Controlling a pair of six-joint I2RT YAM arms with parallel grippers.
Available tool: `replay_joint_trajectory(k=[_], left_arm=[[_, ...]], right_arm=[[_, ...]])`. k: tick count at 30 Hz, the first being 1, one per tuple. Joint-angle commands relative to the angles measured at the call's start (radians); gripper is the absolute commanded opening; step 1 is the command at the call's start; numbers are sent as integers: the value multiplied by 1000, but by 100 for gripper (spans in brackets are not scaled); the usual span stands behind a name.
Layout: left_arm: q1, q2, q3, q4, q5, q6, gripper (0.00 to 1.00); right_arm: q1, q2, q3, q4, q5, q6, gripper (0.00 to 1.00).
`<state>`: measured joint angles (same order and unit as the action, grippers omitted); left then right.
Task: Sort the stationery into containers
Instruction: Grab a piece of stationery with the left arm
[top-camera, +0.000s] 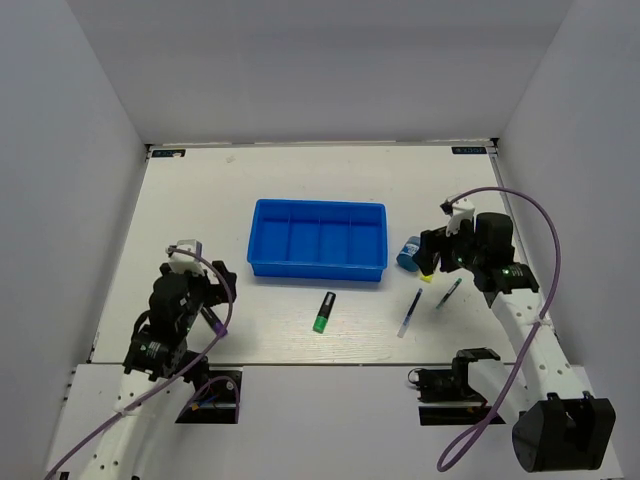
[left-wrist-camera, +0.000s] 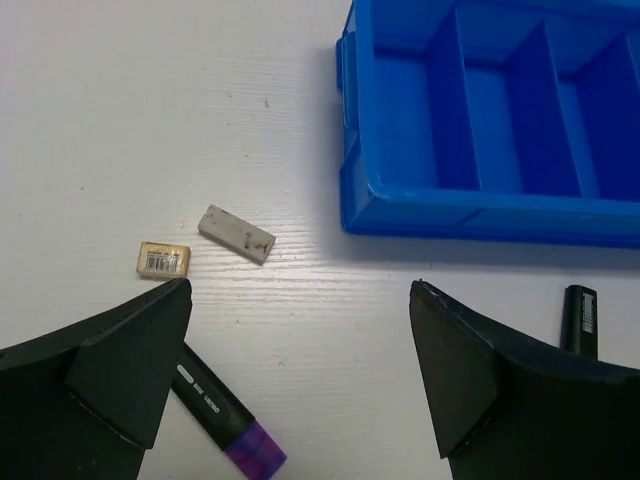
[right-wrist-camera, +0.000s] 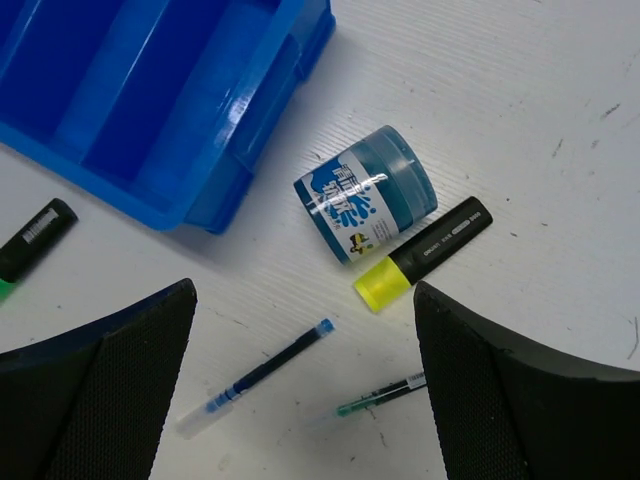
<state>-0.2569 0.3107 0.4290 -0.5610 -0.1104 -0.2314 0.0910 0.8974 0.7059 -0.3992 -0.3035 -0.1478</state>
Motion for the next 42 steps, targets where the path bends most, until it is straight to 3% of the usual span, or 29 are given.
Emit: replay_joint_trajectory(k=[1,7,9,10,11,12,14,15,16,17,18,19,21,23,25,29,32,42], left_arm=[[4,39,4,49,43,15,100],[2,70,16,32,44,9,100],[2,79,16,30,47,6,95],[2,82,14,30,52,6,90],[4,103,17,29,60,7,81],[4,119,27,23,64,7,46],[2,180,49,3,64,3,11],[4,198,59,-3,60,1,1],[4,232,69,-19,52,1,1],[4,270,80,-22,40,1,1],[5,316,88,-23,25,-12,23],[8,344,123,-45,-35,-23,27],[40,469,161,-117,-72,-92,27],[59,527,218,-192,-103,-194,39],[61,596,217,-186,-98,-296,64],[61,703,206,-102,-84,-497,65],[59,824,249,-85,-97,-577,58],[56,1093,373,-30,-179,-700,54]], right_arm=[[-5,-3,30,11,-56,33,90],[-2,-48,-8,28,-68,-5,90],[-5,-86,-44,42,-104,-39,88],[-4,-94,-54,48,-123,-80,40],[1,-92,-59,51,-128,-81,1],[0,-83,-48,51,-122,-70,0],[-2,-71,-31,19,-95,-30,0],[0,-55,-10,-1,-111,-36,0],[-2,-52,-3,-13,-117,-47,60],[-2,-49,1,-15,-121,-47,82],[0,-49,1,-20,-131,-49,86],[3,-49,0,-21,-134,-50,86],[3,-49,1,-20,-137,-49,71],[4,-49,7,-21,-134,-39,60],[4,-46,15,-30,-134,-35,58],[6,-55,18,-38,-143,-30,58],[6,-64,18,-41,-144,-30,58],[6,-109,12,-56,-148,-50,58]])
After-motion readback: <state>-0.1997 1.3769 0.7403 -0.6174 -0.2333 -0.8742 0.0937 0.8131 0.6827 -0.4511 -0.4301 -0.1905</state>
